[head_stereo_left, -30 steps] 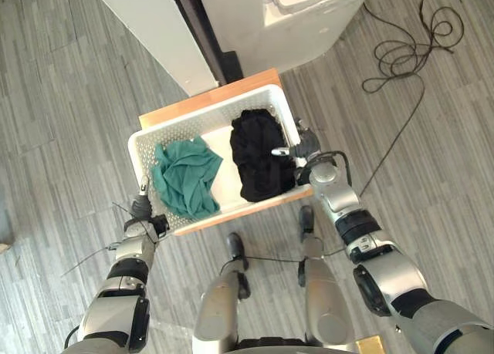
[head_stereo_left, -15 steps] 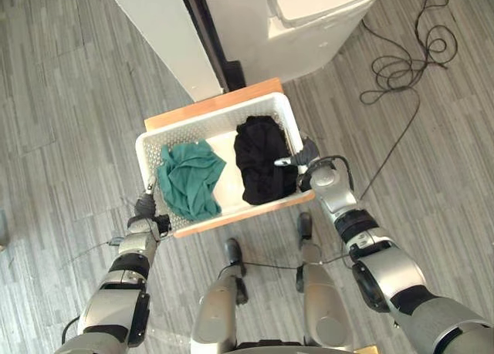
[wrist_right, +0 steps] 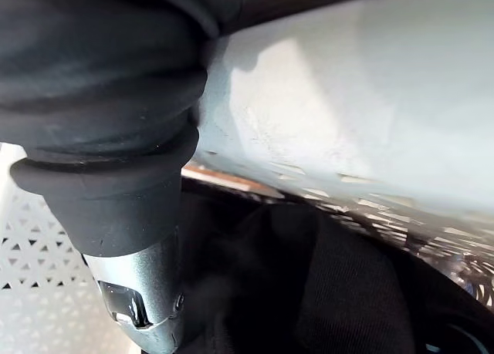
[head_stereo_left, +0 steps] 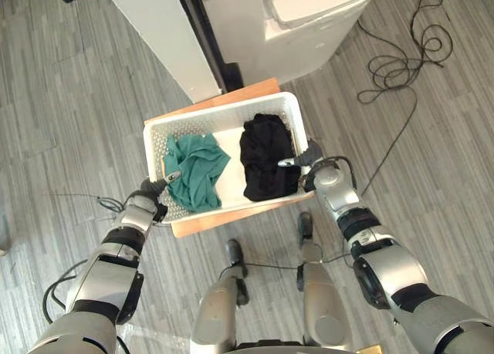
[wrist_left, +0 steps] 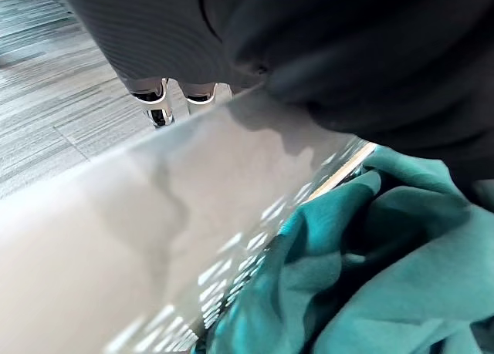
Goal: Pick up the laundry basket with both hands and put the clothes into the washing machine.
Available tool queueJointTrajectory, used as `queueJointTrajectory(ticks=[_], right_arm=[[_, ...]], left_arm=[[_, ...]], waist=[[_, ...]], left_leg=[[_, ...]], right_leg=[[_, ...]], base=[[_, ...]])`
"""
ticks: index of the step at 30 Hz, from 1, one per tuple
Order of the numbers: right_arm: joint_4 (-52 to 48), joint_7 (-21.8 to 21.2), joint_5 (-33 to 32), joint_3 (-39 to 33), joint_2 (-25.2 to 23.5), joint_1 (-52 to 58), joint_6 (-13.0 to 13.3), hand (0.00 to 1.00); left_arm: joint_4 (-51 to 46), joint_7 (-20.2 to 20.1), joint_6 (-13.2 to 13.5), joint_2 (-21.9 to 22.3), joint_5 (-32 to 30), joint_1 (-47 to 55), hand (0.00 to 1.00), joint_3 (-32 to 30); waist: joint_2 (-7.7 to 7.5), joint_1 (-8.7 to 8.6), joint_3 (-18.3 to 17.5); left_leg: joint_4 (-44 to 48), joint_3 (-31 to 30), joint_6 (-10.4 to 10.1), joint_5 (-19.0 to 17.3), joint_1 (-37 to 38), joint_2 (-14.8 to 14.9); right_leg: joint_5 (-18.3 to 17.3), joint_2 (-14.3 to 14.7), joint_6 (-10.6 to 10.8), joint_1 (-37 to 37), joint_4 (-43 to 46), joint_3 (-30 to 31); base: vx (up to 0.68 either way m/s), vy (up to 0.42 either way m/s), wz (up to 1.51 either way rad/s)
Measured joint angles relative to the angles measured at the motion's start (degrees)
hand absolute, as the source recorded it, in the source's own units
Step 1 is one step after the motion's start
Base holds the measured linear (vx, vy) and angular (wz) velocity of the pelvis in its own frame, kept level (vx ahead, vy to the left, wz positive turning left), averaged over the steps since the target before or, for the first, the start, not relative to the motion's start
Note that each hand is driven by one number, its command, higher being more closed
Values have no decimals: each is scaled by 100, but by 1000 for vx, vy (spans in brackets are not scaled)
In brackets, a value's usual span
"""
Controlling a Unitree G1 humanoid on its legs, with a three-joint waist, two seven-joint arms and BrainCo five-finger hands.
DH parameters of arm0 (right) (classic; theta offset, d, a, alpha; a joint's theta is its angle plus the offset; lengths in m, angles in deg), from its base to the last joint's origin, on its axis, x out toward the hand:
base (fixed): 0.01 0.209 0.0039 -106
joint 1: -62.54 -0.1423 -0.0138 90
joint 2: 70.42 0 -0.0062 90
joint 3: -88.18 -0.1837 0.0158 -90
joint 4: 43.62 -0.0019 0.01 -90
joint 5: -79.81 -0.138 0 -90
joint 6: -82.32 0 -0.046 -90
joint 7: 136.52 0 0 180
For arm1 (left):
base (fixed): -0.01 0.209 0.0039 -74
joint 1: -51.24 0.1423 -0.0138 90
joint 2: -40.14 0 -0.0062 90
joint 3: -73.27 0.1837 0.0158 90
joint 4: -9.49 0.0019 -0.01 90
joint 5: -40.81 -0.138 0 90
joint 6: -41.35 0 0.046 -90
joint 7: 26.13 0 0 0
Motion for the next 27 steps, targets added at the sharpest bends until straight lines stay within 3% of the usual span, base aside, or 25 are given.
queueJointTrajectory(ticks=[10, 15, 27], right_arm=[[20, 25, 242, -104, 13, -10, 60, 100], [143, 23, 469, -99, 68, -18, 86, 100], [325, 14, 870, -98, 272, 326, -26, 100]], left_arm=[[-2, -464, -48, -67, -673, -34, 100, 3], [-1, -555, -51, -1, -691, -29, 100, 6], [-190, -410, -36, 401, -575, 131, 100, -123]], waist=[[2, 13, -1], [2, 24, -1], [7, 63, -12]], left_leg=[[-2, 114, 0, -2, 8, -34], [0, 102, 0, -3, 83, -29], [23, -67, -5, -8, 394, 25]], right_leg=[[39, -12, 19, -61, -6, 135], [40, -11, 17, 34, -20, 128], [-2, -10, 58, 460, -29, 22]], base=[[15, 0, -5], [0, 0, 0], [14, -2, 5]])
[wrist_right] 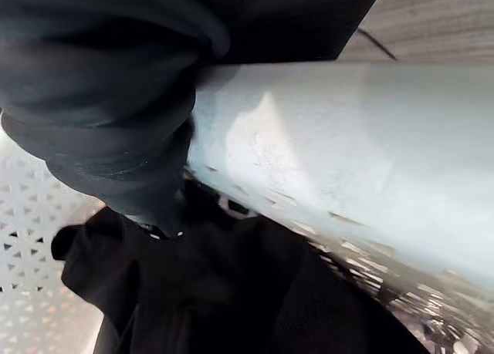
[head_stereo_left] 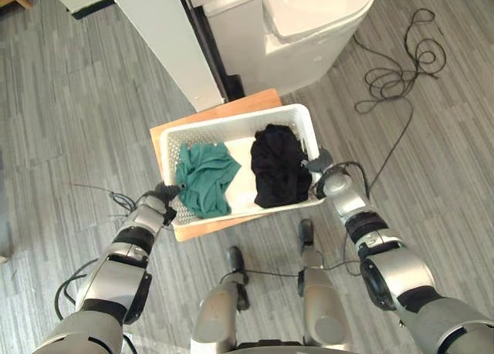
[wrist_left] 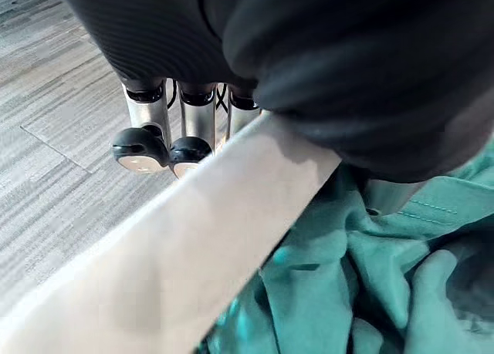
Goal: Pick up the laundry basket with both hands and put the clothes into the washing machine.
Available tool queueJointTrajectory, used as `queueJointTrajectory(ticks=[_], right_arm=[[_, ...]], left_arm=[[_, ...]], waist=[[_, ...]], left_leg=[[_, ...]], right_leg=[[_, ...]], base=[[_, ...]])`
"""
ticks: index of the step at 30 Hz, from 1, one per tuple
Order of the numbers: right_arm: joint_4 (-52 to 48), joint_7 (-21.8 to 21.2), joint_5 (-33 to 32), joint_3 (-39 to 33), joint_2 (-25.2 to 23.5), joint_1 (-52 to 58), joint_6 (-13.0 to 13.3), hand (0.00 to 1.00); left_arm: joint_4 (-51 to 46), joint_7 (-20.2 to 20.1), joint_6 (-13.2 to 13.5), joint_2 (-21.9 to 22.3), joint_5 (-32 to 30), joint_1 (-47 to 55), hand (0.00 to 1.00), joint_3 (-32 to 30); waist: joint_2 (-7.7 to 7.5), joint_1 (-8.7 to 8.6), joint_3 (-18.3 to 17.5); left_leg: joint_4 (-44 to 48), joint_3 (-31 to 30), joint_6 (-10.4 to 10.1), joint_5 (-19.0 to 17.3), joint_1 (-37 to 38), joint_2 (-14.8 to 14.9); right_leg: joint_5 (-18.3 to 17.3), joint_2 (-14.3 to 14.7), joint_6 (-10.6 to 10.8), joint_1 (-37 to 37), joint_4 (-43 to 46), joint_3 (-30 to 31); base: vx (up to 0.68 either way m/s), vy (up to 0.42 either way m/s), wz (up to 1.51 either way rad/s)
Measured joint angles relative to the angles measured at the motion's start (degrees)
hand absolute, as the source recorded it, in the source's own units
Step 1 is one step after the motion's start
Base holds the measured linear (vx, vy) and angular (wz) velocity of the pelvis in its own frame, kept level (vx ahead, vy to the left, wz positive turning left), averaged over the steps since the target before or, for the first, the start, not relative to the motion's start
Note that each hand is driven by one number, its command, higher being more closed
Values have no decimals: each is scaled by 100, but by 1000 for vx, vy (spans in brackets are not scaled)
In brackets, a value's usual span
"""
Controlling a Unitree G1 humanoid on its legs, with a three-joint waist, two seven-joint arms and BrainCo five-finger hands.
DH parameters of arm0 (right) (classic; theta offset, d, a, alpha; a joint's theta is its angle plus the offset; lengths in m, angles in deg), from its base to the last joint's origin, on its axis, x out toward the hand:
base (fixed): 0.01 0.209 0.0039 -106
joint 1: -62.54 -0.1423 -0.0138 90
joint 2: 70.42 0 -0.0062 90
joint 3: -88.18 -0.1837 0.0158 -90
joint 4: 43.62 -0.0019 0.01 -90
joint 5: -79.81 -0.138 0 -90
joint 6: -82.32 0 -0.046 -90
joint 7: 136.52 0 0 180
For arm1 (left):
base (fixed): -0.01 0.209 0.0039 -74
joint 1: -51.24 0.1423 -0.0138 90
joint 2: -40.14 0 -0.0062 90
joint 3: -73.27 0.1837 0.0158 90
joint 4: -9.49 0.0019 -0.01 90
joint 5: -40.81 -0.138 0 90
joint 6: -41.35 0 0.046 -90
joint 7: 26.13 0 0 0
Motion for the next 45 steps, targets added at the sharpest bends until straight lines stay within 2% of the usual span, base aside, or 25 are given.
queueJointTrajectory(ticks=[5, 9, 11, 14, 19, 20, 23, 26, 27, 29, 30, 31, 32, 33, 34, 35, 36, 37, 38, 39, 40, 41, 42, 43, 45], right_arm=[[-1045, -229, -298, 0, 124, 1241, -181, 100], [-2980, -267, -526, -222, 130, 3096, -255, 100], [-3533, -348, -608, -407, 112, 3633, -253, 100], [-4453, -518, -661, -1008, -15, 4621, 9, 100], [-5117, -645, -695, -1931, -529, 5461, 289, 100], [-5180, -645, -766, -2180, -732, 5662, 292, 100], [-5328, -609, -877, -2411, -1079, 6044, 279, 100], [-5762, -498, -952, -2404, -1282, 6573, 272, 100], [-5895, -471, -1005, -2363, -1289, 6720, 272, 100], [-6048, -384, -1066, -2256, -1314, 6864, 272, 100], [-6056, -348, -1132, -2206, -1350, 6695, 285, 100], [-6059, -285, -1144, -2184, -1387, 6672, 276, 100], [-6057, -182, -1159, -2176, -1384, 6644, 279, 100], [-6050, -127, -1164, -2092, -1330, 6635, 285, 100], [-6027, -112, -1163, -2063, -1301, 6643, 301, 100], [-5878, -59, -1157, -1976, -1206, 6479, 354, 100], [-5778, -30, -1156, -2043, -1107, 6365, 385, 100], [-5491, 33, -1154, -2103, -1059, 6127, 421, 100], [-5167, 80, -1156, -2173, -1061, 6025, 419, 100], [-5037, 109, -1156, -2201, -1058, 6002, 413, 100], [-4893, 129, -1157, -2149, -1050, 5999, 396, 100], [-4835, 143, -1157, -2145, -987, 6001, 378, 100], [-4833, 144, -1159, -2153, -943, 6076, 354, 100], [-4832, 156, -1160, -2144, -958, 6119, 325, 100], [-4833, 164, -1169, -2138, -985, 6115, 331, 100]], left_arm=[[-1112, 142, 115, 37, 317, 972, 100, -222], [-2966, 226, 143, 191, 367, 2696, 100, -552], [-3577, 230, 192, 388, 364, 3244, 100, -719], [-4466, 301, 412, 939, 367, 4106, 100, -899], [-5133, 335, 492, 1618, 445, 4597, 100, -900], [-5344, 333, 491, 1823, 608, 4750, 100, -889], [-5511, 342, 488, 1885, 616, 4780, 100, -754], [-5536, 365, 488, 1817, 619, 4731, 100, -572], [-5579, 379, 488, 1805, 619, 4734, 100, -555], [-5714, 434, 488, 1806, 619, 4735, 100, -568], [-5740, 474, 509, 1825, 650, 4707, 100, -675], [-5739, 483, 513, 1868, 668, 4670, 100, -678], [-5777, 503, 533, 1961, 759, 4726, 100, -704], [-5798, 531, 563, 2047, 874, 4903, 100, -776], [-5759, 566, 575, 2057, 936, 4964, 100, -829], [-5519, 610, 592, 2080, 1096, 4969, 100, -853], [-5408, 599, 616, 2143, 1153, 4914, 100, -840], [-5236, 599, 668, 2195, 1170, 4750, 100, -842], [-5034, 601, 666, 2254, 1168, 4627, 100, -817], [-4954, 602, 663, 2254, 1167, 4634, 100, -817], [-4752, 602, 657, 2208, 1170, 4623, 100, -836], [-4604, 609, 618, 2291, 1169, 4605, 100, -860], [-4601, 601, 599, 2315, 1163, 4630, 100, -841], [-4588, 600, 586, 2291, 1159, 4636, 100, -838], [-4588, 599, 586, 2259, 1163, 4614, 100, -840]], waist=[[2, 34, -214], [-10, 20, -646], [-12, -1, -817], [-47, -30, -1269], [-158, -129, -1569], [-175, -232, -1592], [-211, -391, -1651], [-269, -383, -1703], [-298, -376, -1729], [-388, -393, -1827], [-280, -398, -1893], [-268, -413, -1882], [-308, -475, -1911], [-353, -513, -1936], [-457, -553, -1981], [-303, -495, -2062], [-6, -506, -2081], [-106, -590, -2089], [-131, -654, -2063], [-148, -668, -2076], [-194, -653, -2108], [35, -620, -2023], [99, -574, -2010], [135, -537, -2021], [83, -539, -1994]], left_leg=[[-11, -81, -48, -35, 144, 56], [-39, -128, -97, -113, 299, 133], [-61, -149, -108, -149, 400, 142], [-112, -182, -97, -211, 516, 121], [-249, -136, -56, -230, 744, 60], [-326, -64, -53, -231, 931, 42], [-324, 346, -18, -303, 1129, 17], [181, 1104, -49, -754, 1163, 185], [450, 1400, -64, -974, 1153, 290], [986, 2034, -28, -1251, 1071, 488], [1104, 2728, 37, -1276, 1041, 914], [1112, 2931, 35, -1270, 1134, 991], [1241, 3270, 36, -1270, 1336, 1101], [1520, 3648, 51, -1280, 1544, 1181], [1683, 3719, 73, -1320, 1542, 1160], [1482, 3517, 143, -1458, 1474, 1192], [1111, 3382, 206, -1318, 1385, 1204], [1095, 3553, -32, -1225, 1404, 1126], [1102, 3556, -47, -1194, 1408, 1012], [1119, 3570, -64, -1186, 1409, 988], [1069, 3598, -165, -1111, 1401, 945], [973, 3616, -181, -960, 1372, 1046], [880, 3593, -189, -865, 1370, 1118], [882, 3608, -283, -804, 1374, 1244], [896, 3599, -351, -737, 1391, 1357]], right_leg=[[-49, 53, -10, 229, -82, -103], [-169, 127, -23, 411, -96, -179], [-214, 133, 2, 521, -100, -210], [-315, 110, -5, 655, -114, -257], [-414, 72, 91, 771, -95, -229], [-430, 74, 108, 872, -85, -162], [-415, 108, 105, 825, 20, 188], [-341, 284, 212, 653, 159, 840], [-272, 386, 314, 559, 197, 1105], [287, 706, 668, 259, 163, 1384], [748, 1016, 65, 44, 147, 793], [76, 1006, -238, -151, 881, 178], [-914, 727, -753, -253, 2280, -798], [-1201, 435, -892, -248, 2893, -1344], [-1039, 489, -965, -261, 2929, -1579], [-662, 670, -926, -195, 2398, -1665], [-670, 836, -904, -119, 2102, -1619], [-1547, 415, -1248, -254, 3075, -1801], [-2079, -72, -858, -49, 3502, -1902], [-2180, -164, -590, 181, 3213, -1837], [-2320, -3, -361, 609, 2290, -1707], [-1963, 306, -460, 871, 1513, -1726], [-1736, 492, -523, 1043, 1034, -1720], [-1501, 699, -623, 1232, 579, -1694], [-1397, 849, -702, 1389, 306, -1692]], base=[[35, -11, 7], [72, -15, 5], [49, 2, 5], [46, 9, 6], [14, 7, -3], [29, 21, -24], [18, 33, -54], [-25, 31, -126], [-60, 23, -169], [-77, 20, -200], [-93, -1, -191], [-52, -5, -204], [24, 7, -159], [31, -27, -161], [-85, -84, -172], [-195, -133, -136], [-213, -117, -132], [-118, -160, -63], [-28, -159, -40], [-22, -268, -27], [-34, -270, -43], [-24, -298, -45], [-17, -202, -39], [-20, -182, -22], [-35, -126, -8]])
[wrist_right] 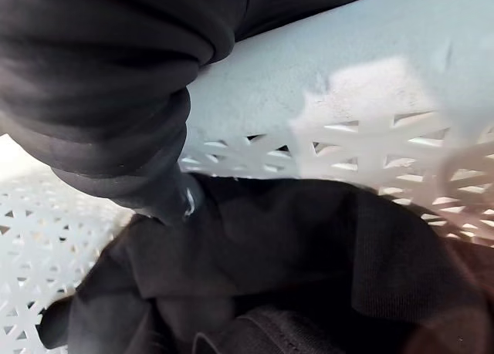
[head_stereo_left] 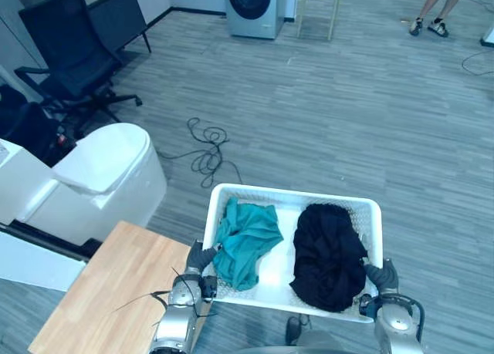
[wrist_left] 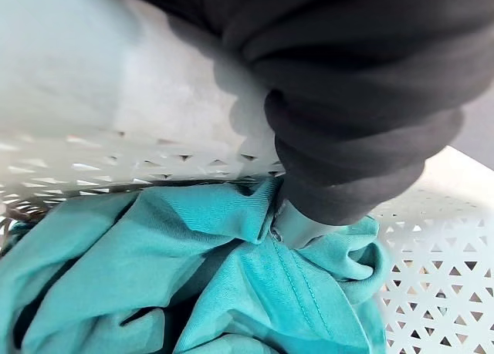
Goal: Pick up the laundry basket with both hands and put the clothes into the washing machine.
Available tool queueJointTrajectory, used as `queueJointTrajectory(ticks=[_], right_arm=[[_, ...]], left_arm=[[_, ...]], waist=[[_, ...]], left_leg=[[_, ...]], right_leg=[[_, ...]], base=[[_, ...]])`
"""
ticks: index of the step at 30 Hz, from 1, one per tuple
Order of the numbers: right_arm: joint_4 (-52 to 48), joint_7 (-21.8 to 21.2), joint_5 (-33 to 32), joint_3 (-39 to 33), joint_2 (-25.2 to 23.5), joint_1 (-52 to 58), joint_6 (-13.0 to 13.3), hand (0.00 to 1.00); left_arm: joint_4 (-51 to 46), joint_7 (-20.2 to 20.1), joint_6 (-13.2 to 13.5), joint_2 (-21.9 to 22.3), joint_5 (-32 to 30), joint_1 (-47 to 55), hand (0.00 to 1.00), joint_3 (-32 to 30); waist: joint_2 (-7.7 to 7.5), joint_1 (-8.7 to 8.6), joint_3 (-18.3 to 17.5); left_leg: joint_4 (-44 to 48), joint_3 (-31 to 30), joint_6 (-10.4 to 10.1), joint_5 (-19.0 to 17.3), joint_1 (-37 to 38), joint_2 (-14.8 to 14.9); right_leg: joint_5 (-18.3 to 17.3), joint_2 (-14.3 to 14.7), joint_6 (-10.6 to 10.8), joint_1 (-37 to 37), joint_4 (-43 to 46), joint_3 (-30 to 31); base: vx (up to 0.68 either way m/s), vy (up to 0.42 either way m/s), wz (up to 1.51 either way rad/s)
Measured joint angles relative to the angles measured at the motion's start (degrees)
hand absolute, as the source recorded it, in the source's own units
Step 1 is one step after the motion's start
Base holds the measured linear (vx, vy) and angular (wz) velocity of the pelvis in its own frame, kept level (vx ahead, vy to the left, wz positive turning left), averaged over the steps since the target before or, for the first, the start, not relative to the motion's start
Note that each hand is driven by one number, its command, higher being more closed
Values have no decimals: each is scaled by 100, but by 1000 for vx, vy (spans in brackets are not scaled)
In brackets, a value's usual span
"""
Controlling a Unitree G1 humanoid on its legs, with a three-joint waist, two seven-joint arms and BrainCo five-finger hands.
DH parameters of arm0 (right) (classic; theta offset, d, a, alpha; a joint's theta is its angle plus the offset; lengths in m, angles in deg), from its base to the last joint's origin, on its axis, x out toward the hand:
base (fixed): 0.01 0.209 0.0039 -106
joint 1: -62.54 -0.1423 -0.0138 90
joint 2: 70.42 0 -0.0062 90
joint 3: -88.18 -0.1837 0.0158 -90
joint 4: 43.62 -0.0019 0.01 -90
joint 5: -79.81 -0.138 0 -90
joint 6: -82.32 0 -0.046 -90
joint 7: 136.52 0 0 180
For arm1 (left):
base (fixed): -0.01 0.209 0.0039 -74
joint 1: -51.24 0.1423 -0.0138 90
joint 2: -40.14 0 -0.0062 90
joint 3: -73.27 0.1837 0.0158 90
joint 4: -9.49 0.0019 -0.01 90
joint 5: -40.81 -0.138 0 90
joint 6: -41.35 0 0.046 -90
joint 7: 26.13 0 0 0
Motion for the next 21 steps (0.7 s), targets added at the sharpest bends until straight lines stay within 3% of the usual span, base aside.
queueJointTrajectory(ticks=[4, 5, 6, 7, 8, 9, 10, 11, 12, 14, 15, 16, 17, 20, 21], right_arm=[[-1, 3, -82, 21, -28, 78, 64, 100], [-39, -2, -96, 54, -14, 83, 73, 100], [-130, -8, -95, 79, -14, 121, 73, 100], [-194, -2, -93, 134, -17, 126, 71, 100], [-340, -2, -86, 247, 54, 194, 70, 100], [-370, -37, -85, 302, 206, 178, 71, 100], [-379, -44, -85, 320, 234, 167, 70, 100], [-483, -62, -84, 391, 268, 166, 60, 100], [-625, -62, -84, 506, 284, 181, 57, 100], [-841, -66, -75, 659, 312, 190, 55, 100], [-968, -64, -44, 737, 341, 196, 55, 100], [-1106, -59, 37, 785, 341, 208, 56, 100], [-1155, -56, 79, 817, 329, 191, 56, 100], [-1275, -47, 127, 1014, 287, 119, 72, 100], [-1270, -47, 127, 991, 266, 154, 70, 100]], left_arm=[[-1, 1, 28, -46, 30, -9, 100, 2], [-1, 2, 35, -44, 111, 11, 100, 1], [-5, 3, 50, -65, 139, 53, 100, -26], [-43, 4, 65, -39, 151, 116, 100, -47], [-199, 10, 99, 32, 225, 330, 100, -52], [-423, -5, 157, 107, 332, 597, 100, -39], [-471, -5, 160, 122, 334, 646, 100, -40], [-603, -4, 169, 122, 391, 763, 100, -70], [-747, -7, 173, 118, 451, 848, 100, -158], [-968, -6, 197, 119, 536, 1019, 100, -275], [-1132, 3, 219, 115, 577, 1141, 100, -302], [-1252, 12, 229, 122, 609, 1212, 100, -327], [-1311, 16, 234, 131, 624, 1240, 100, -363], [-1474, 48, 265, 98, 722, 1256, 100, -498], [-1473, 46, 241, 81, 720, 1223, 100, -492]], waist=[[-33, 26, 70], [7, 31, 188], [56, 64, 314], [67, 119, 363], [91, 223, 439], [144, 326, 464], [145, 347, 465], [150, 433, 477], [117, 533, 510], [105, 617, 537], [40, 699, 566], [119, 815, 489], [118, 811, 456], [-55, 807, 384], [-103, 805, 365]], left_leg=[[1069, -254, 218, -124, -164, 677], [1682, -485, 382, -154, -196, 954], [2240, -1107, 761, -103, -335, 1080], [2490, -1585, 951, -109, -468, 1046], [2654, -2769, 809, -455, -704, 546], [2560, -3960, 586, -832, -1062, -335], [2493, -4129, 611, -881, -1144, -491], [2121, -4420, 633, -948, -1440, -895], [1711, -4504, 619, -937, -1737, -1106], [1205, -4768, 500, -834, -2039, -1257], [983, -4930, 368, -506, -2118, -1279], [998, -4997, 446, -314, -2067, -1340], [1020, -4993, 571, -241, -2068, -1370], [1248, -4492, 997, -466, -2015, -1479], [1290, -4356, 1117, -539, -1900, -1608]], right_leg=[[-35, 307, -66, 164, -80, 151], [-105, 408, -175, 277, -14, 276], [-199, 484, -304, 356, 149, 508], [-261, 505, -382, 378, 218, 668], [-381, 506, -516, 362, 313, 1016], [-434, 498, -540, 288, 346, 1470], [-432, 491, -545, 275, 336, 1557], [-409, 476, -583, 276, 221, 1764], [-402, 434, -595, 270, 199, 1887], [-409, 409, -582, 274, 246, 2061], [-486, 404, -453, 247, 292, 2220], [-568, 395, -321, 283, 312, 2415], [-606, 385, -274, 274, 326, 2507], [-984, 142, 70, 120, 779, 2722], [-1193, 15, 298, -22, 1325, 2695]], base=[[-40, -76, -22], [2, -73, -70], [8, -50, -82], [23, 2, -120], [38, 84, -159], [51, 102, -150], [57, 92, -141], [76, 66, -116], [101, 97, -121], [95, 119, -105], [143, 163, -132], [235, 243, -111], [339, 299, -88], [366, 279, -61], [347, 219, -33]])
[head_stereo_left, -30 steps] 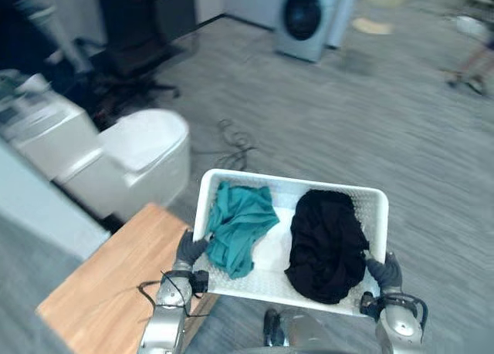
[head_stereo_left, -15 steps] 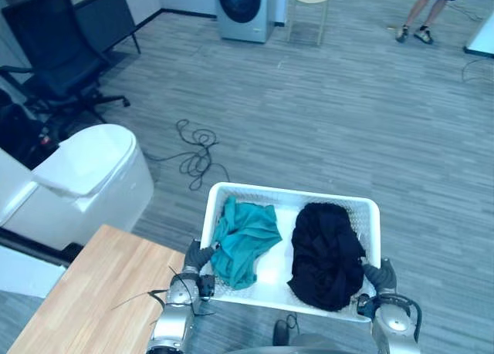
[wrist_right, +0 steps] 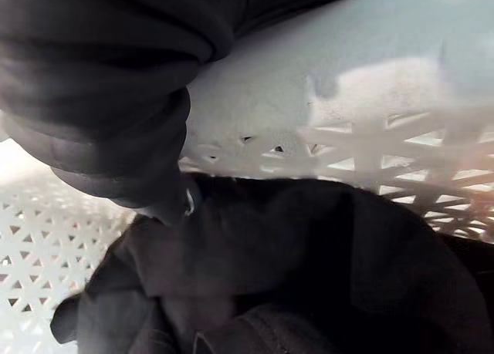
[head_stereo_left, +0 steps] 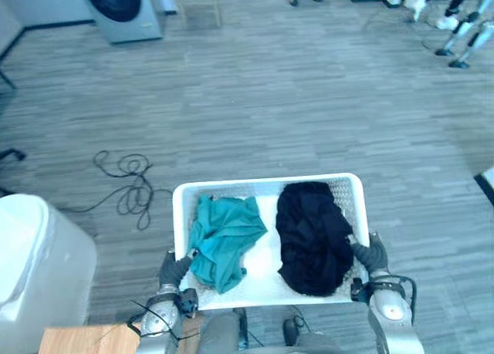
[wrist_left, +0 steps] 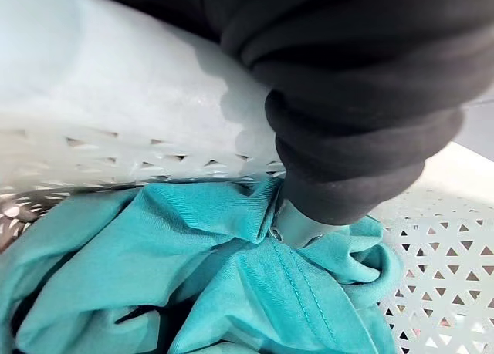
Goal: Pick up the laundry basket with both hands and put the clothes into the washing machine.
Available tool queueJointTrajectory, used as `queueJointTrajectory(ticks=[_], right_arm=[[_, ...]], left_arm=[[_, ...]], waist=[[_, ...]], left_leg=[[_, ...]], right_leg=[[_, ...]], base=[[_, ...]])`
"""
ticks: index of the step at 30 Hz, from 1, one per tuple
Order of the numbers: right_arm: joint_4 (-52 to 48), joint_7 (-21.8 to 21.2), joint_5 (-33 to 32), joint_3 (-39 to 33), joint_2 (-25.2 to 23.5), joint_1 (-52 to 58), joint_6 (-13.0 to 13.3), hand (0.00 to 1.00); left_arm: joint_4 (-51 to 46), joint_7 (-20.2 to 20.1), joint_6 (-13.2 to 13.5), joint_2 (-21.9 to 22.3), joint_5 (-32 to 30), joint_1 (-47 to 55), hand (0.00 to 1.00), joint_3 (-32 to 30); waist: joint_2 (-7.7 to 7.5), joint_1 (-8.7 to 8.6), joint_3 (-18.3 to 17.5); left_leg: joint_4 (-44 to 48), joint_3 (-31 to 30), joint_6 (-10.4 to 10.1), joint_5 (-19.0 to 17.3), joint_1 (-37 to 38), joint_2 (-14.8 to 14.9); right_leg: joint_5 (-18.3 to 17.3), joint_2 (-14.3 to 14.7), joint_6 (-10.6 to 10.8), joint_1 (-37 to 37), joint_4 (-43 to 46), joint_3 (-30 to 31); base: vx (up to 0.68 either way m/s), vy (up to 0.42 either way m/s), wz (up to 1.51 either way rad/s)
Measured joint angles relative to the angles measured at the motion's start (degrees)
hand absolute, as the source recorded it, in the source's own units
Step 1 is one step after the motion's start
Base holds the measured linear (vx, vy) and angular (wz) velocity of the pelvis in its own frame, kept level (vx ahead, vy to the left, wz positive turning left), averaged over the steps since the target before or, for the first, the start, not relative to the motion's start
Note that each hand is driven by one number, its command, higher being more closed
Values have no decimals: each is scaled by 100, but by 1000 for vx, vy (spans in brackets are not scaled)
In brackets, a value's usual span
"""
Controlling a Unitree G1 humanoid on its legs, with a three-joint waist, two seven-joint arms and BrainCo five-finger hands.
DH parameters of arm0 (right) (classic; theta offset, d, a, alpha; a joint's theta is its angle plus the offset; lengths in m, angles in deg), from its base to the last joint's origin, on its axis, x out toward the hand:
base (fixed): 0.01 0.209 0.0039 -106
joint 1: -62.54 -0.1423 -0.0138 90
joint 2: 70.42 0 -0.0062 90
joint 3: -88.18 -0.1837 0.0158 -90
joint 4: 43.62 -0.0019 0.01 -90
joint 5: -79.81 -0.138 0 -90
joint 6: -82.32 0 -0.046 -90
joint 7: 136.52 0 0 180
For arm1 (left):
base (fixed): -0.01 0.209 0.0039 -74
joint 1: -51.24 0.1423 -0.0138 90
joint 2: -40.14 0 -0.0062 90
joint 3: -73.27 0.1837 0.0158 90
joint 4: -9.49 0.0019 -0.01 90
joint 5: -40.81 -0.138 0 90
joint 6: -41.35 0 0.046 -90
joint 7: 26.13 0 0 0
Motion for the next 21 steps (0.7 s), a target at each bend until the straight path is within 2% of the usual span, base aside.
queueJointTrajectory(ticks=[1, 2, 3, 4, 5, 6, 8, 9, 11, 13, 14, 15, 16, 17, 18, 19, 20, 21], right_arm=[[4, -1, 0, -5, -26, -2, 0, 100], [7, -9, 3, -2, -55, 6, 0, 100], [11, -9, 3, -4, -68, 35, 0, 100], [56, -13, 2, -5, -99, 88, 0, 100], [144, -19, 2, -3, -110, 74, 0, 100], [168, -28, 3, -3, -116, 63, 0, 100], [166, -97, 3, -43, -153, 23, 5, 100], [169, -128, 1, -171, -260, -1, 12, 100], [222, -132, -4, -397, -401, 23, 9, 100], [323, -123, -16, -563, -456, 90, 6, 100], [404, -98, -18, -698, -435, 117, 5, 100], [515, -95, -17, -797, -399, 101, -5, 100], [531, -97, -16, -801, -296, 204, -40, 100], [522, -99, -17, -794, -274, 212, -41, 100], [457, -100, -50, -779, -212, 237, -51, 100], [384, -102, -61, -726, -146, 317, -59, 100], [327, -112, -68, -635, -79, 370, -59, 100], [326, -115, -73, -624, -57, 398, -63, 100]], left_arm=[[-1, -1, -1, 2, 0, 12, 100, 17], [-3, 1, -7, -14, -1, 18, 100, 23], [-4, 1, -9, -37, -5, 9, 100, 27], [-4, 0, -31, -91, -12, 12, 100, 42], [-4, 1, -61, -124, -21, 27, 100, 51], [-5, 2, -74, -152, -21, 24, 100, 57], [-121, 31, -87, -205, -22, 6, 100, 66], [-151, 64, -89, -281, -21, -82, 100, 144], [-120, 67, -131, -384, -21, -212, 100, 317], [-47, 53, -215, -423, -24, -372, 100, 501], [80, 29, -225, -375, -35, -422, 100, 590], [216, -22, -245, -287, -70, -468, 100, 665], [234, -41, -295, -222, -165, -465, 100, 714], [234, -45, -307, -206, -183, -464, 100, 714], [227, -62, -313, -152, -183, -420, 100, 681], [215, -60, -309, -96, -176, -320, 100, 651], [191, -83, -301, -44, -167, -143, 100, 595], [189, -105, -296, -19, -167, -86, 100, 592]], waist=[[-7, 27, 6], [-40, 3, 35], [-76, -18, 65], [-117, -68, 98], [-102, -128, 108], [-99, -153, 106], [-100, -173, 90], [-127, -169, 88], [-184, -199, 59], [-273, -363, -17], [-199, -574, -19], [-64, -627, -55], [41, -619, -123], [86, -620, -138], [209, -610, -106], [310, -562, -78], [400, -383, -63], [426, -304, -54]], left_leg=[[-73, 104, 57, -34, 179, -103], [-212, 174, 92, -55, 490, -270], [-290, 207, 153, -92, 697, -346], [-415, 296, 292, -211, 1108, -440], [-508, 310, 309, -322, 1426, -444], [-592, 310, 298, -342, 1566, -441], [-972, 307, 193, -456, 1901, -399], [-1172, 289, 118, -583, 2024, -368], [-1322, 246, 2, -650, 2203, -322], [-1483, -11, -172, -748, 2455, -310], [-1487, -313, -274, -808, 2648, -194], [-1222, -558, -299, -822, 2658, -31], [-465, -727, -327, -805, 2416, 120], [96, -762, -437, -740, 2201, 198], [1493, -795, -852, -258, 1693, 369], [2527, -804, -920, 627, 1264, 524], [3813, -834, -1026, 1331, 733, 681], [4380, -835, -994, 1310, 436, 724]], right_leg=[[-179, -52, 204, -264, 734, 7], [-246, -110, 326, -724, 2112, -25], [-158, -152, 342, -963, 2829, -57], [-33, -272, 267, -1339, 4079, -244], [-56, -365, 288, -1640, 4871, -430], [-78, -437, 277, -1790, 5061, -548], [-136, -583, 201, -2281, 4907, -964], [-139, -598, 212, -2524, 4262, -1188], [-15, -584, 252, -2563, 2706, -1520], [667, -455, 147, -2344, 757, -1622], [1208, -367, -43, -2223, 893, -1611], [959, -300, -172, -2204, 1192, -1755], [612, -244, -283, -2140, 1428, -1886], [459, -210, -322, -2071, 1509, -1940], [189, -45, -396, -1761, 1540, -2026], [41, 127, -527, -1442, 1440, -2003], [-141, 338, -613, -957, 1205, -1896], [-222, 407, -659, -697, 1095, -1839]], base=[[392, 249, -35], [304, 185, -27], [295, 163, -6], [299, 132, 5], [293, 119, 6], [302, 97, -6], [302, 59, -18], [376, 7, -17], [410, -50, -1], [569, -162, 53], [572, -191, 86], [713, -267, 66], [608, -231, 28], [735, -293, 18], [619, -238, 3], [732, -237, -30], [479, -136, -49], [581, -91, -46]])
